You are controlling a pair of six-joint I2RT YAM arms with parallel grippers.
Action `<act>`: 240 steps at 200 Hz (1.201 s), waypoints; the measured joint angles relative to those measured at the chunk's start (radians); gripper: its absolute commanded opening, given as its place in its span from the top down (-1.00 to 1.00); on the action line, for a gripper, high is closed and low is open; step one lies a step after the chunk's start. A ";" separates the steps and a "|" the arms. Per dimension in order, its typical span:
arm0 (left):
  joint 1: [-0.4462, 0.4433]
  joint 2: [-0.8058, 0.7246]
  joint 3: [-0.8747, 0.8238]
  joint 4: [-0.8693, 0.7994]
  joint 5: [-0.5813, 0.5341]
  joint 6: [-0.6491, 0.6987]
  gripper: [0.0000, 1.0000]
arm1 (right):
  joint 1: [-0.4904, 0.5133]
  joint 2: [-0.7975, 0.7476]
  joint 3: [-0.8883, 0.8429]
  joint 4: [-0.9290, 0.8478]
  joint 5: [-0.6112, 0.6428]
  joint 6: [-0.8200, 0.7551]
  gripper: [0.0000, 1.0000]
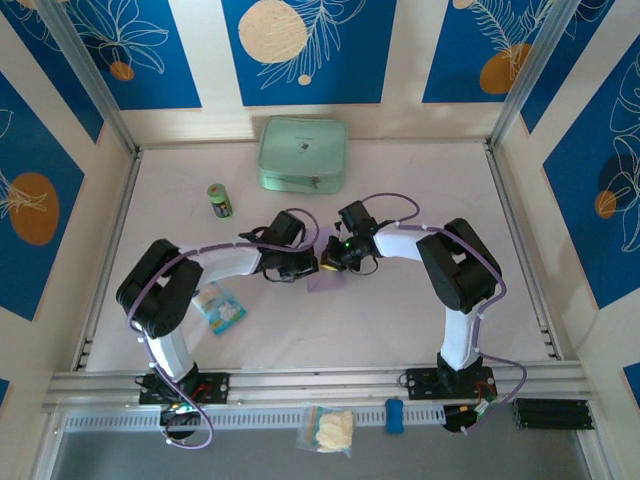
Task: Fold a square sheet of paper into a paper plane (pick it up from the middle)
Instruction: Fold the triangle a second time at the center of the table.
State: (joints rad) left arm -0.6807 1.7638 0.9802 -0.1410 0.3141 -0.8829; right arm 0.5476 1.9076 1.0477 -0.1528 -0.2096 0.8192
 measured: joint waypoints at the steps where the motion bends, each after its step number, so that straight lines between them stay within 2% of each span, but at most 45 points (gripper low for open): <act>1: 0.000 0.000 -0.002 0.000 0.000 0.000 0.94 | 0.000 0.000 0.000 0.000 0.000 0.000 1.00; 114: -0.014 -0.005 -0.056 0.028 0.005 -0.036 0.95 | 0.000 0.013 0.031 -0.046 0.000 0.019 1.00; 240: -0.016 -0.011 -0.039 -0.069 -0.084 0.023 0.95 | 0.000 0.014 0.033 -0.050 0.000 0.019 1.00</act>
State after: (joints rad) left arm -0.6971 1.7523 0.9417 -0.2104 0.2302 -0.8604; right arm 0.5472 1.9221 1.0809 -0.2028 -0.2100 0.8387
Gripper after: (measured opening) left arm 0.054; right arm 0.042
